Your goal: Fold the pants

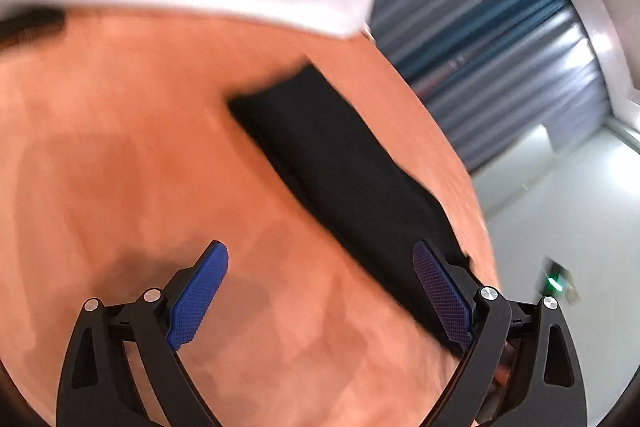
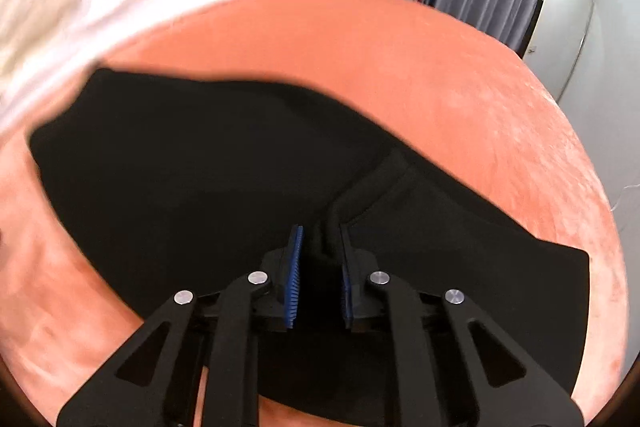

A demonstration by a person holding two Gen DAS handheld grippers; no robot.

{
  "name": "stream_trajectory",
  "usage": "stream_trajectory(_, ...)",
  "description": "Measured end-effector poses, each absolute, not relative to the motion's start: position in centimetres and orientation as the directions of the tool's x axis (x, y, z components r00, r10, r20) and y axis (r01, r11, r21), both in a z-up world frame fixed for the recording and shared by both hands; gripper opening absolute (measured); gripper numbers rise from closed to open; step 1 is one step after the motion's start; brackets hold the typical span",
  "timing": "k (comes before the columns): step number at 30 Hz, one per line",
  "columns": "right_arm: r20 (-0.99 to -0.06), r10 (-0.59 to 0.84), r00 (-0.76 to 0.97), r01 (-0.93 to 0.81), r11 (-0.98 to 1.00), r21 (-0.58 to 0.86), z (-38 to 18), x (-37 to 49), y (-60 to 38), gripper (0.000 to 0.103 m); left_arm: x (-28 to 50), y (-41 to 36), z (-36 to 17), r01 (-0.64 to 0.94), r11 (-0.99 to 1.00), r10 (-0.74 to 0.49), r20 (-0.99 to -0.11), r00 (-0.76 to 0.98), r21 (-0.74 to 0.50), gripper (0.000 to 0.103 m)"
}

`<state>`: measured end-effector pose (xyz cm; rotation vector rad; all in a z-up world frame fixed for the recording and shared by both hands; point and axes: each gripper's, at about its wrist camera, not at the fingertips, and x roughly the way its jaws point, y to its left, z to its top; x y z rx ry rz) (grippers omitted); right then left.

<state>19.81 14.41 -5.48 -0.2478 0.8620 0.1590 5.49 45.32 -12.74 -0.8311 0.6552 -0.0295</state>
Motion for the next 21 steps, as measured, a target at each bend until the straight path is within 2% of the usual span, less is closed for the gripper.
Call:
stream_trajectory(3,-0.816,0.089,0.572,-0.289,0.952,-0.099,-6.5,20.8,16.3,0.018,7.5,45.9,-11.5,-0.240,0.749,-0.218,-0.572,0.791,-0.618,0.092)
stream_trajectory(4,-0.846,0.064,0.529,-0.297,0.948,-0.114,-7.9,21.4,16.9,0.025,8.4,45.7,-11.4,-0.248,0.774,-0.207,-0.603,0.771,-0.582,0.092)
stream_trajectory(5,-0.834,0.036,0.550,-0.293,0.944,-0.153,-8.5,21.2,17.4,0.028,9.3,45.5,-11.4,-0.259,0.797,-0.190,-0.634,0.750,-0.546,0.092)
stream_trajectory(6,-0.815,0.038,0.579,-0.285,0.945,-0.158,-8.2,20.7,17.5,0.036,10.2,45.4,-11.5,-0.276,0.816,-0.168,-0.666,0.727,-0.507,0.092)
stream_trajectory(7,-0.808,0.067,0.586,-0.280,0.952,-0.124,-7.7,20.2,17.2,0.043,10.6,45.4,-11.9,-0.295,0.825,-0.147,-0.687,0.711,-0.482,0.092)
stream_trajectory(8,-0.786,0.134,0.603,-0.265,0.963,-0.040,-6.6,19.0,16.3,0.044,11.1,45.9,-12.1,-0.325,0.819,-0.126,-0.702,0.701,-0.472,0.092)
stream_trajectory(9,-0.754,0.190,0.629,-0.255,0.967,0.031,-5.5,17.5,15.1,0.047,11.4,47.0,-12.5,-0.344,0.801,-0.129,-0.702,0.701,-0.490,0.092)
stream_trajectory(10,-0.729,0.216,0.649,-0.243,0.968,0.070,-4.7,16.3,14.0,0.055,11.8,47.6,-12.7,-0.362,0.776,-0.141,-0.701,0.699,-0.517,0.092)
stream_trajectory(12,-0.674,0.216,0.707,-0.176,0.976,0.127,-3.5,12.7,10.6,0.065,14.0,49.2,-13.8,-0.401,0.696,-0.211,-0.704,0.679,-0.596,0.092)
stream_trajectory(16,-0.657,0.175,0.734,-0.048,0.977,0.206,-4.5,8.3,3.2,0.065,16.3,49.2,-14.4,-0.451,0.660,-0.193,-0.716,0.671,-0.601,0.092)
stream_trajectory(18,-0.674,0.142,0.725,0.025,0.972,0.232,-5.8,6.2,-0.4,0.065,17.5,48.6,-14.9,-0.437,0.668,-0.225,-0.723,0.654,-0.603,0.092)
stream_trajectory(21,-0.704,0.109,0.702,0.113,0.959,0.261,-7.5,4.9,-3.7,0.066,18.7,47.6,-14.9,-0.458,0.693,-0.183,-0.750,0.635,-0.557,0.089)
